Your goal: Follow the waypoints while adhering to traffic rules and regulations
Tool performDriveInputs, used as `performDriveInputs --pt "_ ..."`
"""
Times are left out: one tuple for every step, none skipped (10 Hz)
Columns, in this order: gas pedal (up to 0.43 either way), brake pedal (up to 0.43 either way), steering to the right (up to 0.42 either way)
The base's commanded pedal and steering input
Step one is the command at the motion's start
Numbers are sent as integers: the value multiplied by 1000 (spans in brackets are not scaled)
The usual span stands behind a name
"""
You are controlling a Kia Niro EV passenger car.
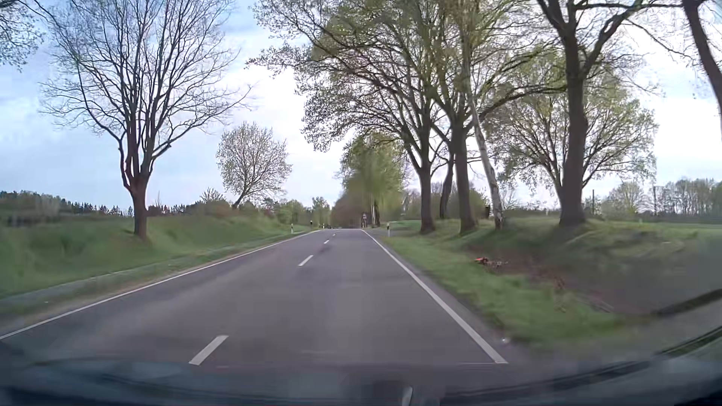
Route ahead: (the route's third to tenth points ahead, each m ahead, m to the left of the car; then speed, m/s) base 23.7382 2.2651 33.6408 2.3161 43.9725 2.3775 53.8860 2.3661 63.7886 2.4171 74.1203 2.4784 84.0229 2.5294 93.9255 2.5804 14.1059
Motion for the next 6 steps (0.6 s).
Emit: performDriveInputs --pt "98 0 -6" --pt "98 0 -8" --pt "98 0 -12" --pt "98 0 -14" --pt "98 0 -14" --pt "98 0 -14"
